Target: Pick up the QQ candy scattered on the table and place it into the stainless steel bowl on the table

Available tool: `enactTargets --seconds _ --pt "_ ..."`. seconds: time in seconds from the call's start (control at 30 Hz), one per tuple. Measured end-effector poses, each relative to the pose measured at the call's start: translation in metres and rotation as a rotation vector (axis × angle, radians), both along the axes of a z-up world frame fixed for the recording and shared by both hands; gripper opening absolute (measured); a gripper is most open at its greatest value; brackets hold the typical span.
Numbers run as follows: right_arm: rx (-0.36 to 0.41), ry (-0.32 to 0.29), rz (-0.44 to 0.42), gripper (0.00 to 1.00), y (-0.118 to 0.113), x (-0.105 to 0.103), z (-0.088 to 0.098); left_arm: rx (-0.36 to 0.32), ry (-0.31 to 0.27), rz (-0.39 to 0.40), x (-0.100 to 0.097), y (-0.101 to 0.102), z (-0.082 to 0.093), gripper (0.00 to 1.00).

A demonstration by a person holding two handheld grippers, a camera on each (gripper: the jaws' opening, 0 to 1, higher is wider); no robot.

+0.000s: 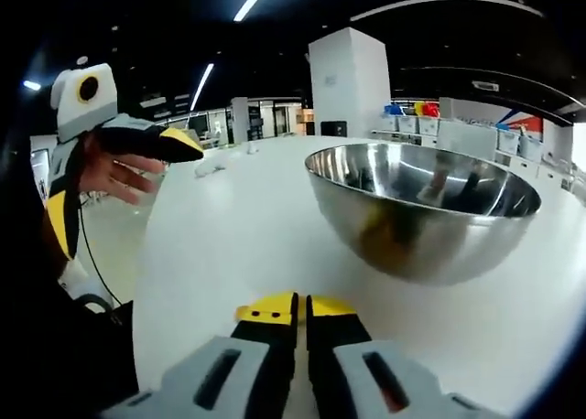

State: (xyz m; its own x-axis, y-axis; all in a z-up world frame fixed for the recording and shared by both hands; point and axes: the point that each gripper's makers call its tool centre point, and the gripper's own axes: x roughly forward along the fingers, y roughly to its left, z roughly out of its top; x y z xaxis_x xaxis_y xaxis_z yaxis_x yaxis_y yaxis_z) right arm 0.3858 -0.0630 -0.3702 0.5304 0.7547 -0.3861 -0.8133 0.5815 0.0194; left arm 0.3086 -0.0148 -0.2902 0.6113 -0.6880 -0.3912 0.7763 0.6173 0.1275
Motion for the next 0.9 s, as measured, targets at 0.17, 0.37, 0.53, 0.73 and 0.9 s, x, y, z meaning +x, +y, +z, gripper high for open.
enactTargets --seconds 0.17,0.37,0.53,0.73,0.9 --pt "-0.008 -0.045 -0.015 0.03 -0.007 0.004 0.014 0.005 0.002 0.003 0.001 0.001 -0.002 0.81" --pt "0.069 -0.021 -0.004 0.03 -0.009 -0.002 0.034 0.016 0.0 0.004 0.002 0.001 -0.003 0.81" --pt "0.09 -0.058 -0.01 0.02 -0.016 -0.007 0.055 0.019 0.003 0.004 0.002 0.001 -0.004 0.8" --pt "0.156 -0.092 0.004 0.02 -0.017 -0.013 0.089 0.018 0.003 0.004 0.003 0.002 -0.005 0.8" --pt "0.165 -0.136 0.001 0.02 -0.019 -0.011 0.108 0.019 -0.001 0.001 0.005 -0.001 -0.003 0.81"
